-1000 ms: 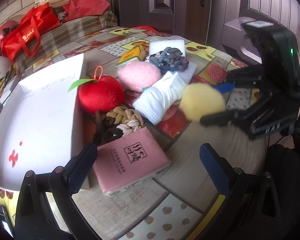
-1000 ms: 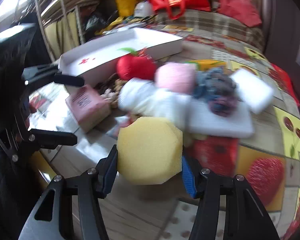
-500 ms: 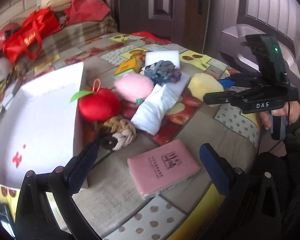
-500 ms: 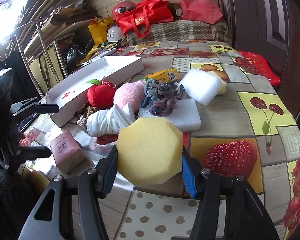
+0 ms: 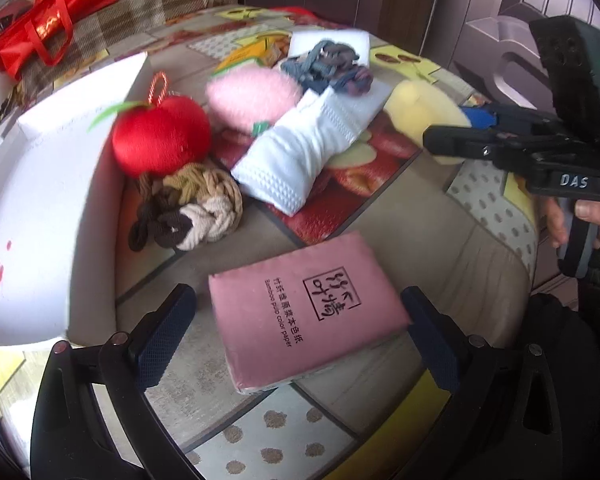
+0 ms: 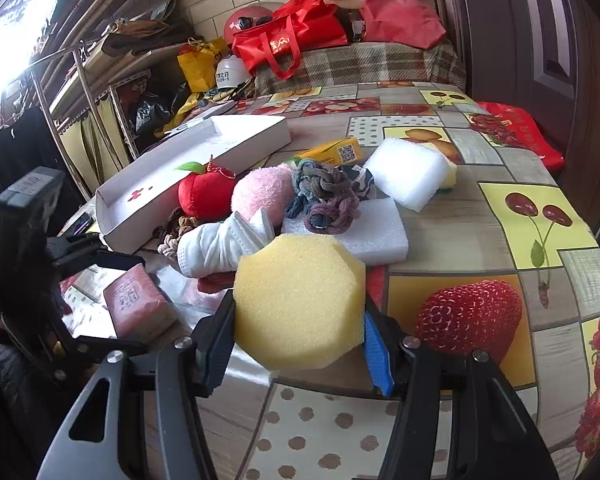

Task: Organize soft objects
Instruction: 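Grasp the pink tissue pack with the left tool and lift it, then carry the tissue pack with left tool while right tool carries sponge, release both into white tray, then move both open tools back from the tray toward the pile of soft items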

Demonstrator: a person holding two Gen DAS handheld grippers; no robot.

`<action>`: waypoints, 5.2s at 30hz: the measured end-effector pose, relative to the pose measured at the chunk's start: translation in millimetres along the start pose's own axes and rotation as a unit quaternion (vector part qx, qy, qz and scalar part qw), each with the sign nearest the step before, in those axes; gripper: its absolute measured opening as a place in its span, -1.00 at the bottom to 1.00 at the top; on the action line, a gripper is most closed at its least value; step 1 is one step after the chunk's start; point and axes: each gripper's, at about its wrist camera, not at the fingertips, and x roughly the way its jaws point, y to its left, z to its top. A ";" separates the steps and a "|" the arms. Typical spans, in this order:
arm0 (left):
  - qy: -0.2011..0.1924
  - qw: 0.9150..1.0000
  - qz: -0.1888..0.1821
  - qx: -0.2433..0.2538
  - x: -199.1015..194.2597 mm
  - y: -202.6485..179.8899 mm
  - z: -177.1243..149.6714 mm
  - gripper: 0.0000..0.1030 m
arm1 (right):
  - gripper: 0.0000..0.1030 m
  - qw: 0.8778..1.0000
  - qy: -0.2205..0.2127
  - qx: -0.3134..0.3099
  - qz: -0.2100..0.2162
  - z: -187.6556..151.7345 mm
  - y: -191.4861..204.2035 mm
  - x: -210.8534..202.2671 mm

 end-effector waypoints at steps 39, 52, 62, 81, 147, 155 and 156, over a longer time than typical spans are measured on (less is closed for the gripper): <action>-0.317 0.921 0.177 -0.142 -93.5 98.5 -27.5 0.66 | 0.11 0.970 -0.241 -0.027 -0.005 47.1 58.2 0.8; -0.292 0.918 0.208 -0.172 -84.3 133.9 -28.3 0.66 | 0.11 0.976 -0.208 -0.053 0.024 63.5 86.1 32.3; -0.288 0.905 0.263 -0.171 -79.0 165.6 -20.4 0.66 | 0.11 0.980 -0.183 -0.068 0.037 75.7 110.1 65.5; -0.239 0.898 0.263 -0.258 -66.1 234.3 -13.5 0.66 | 0.13 0.981 -0.157 -0.102 0.047 111.8 161.9 129.9; -0.325 0.901 0.225 -0.178 -88.0 150.4 -21.3 0.99 | 1.00 0.980 -0.175 -0.021 -0.092 66.3 62.8 38.0; -0.289 0.950 0.082 -0.088 -65.7 88.2 4.2 0.99 | 1.00 0.969 -0.190 0.094 -0.124 47.1 -27.0 -13.5; -0.275 0.957 0.065 -0.072 -60.1 78.5 8.5 0.99 | 1.00 0.968 -0.188 0.101 -0.130 46.7 -32.6 -15.7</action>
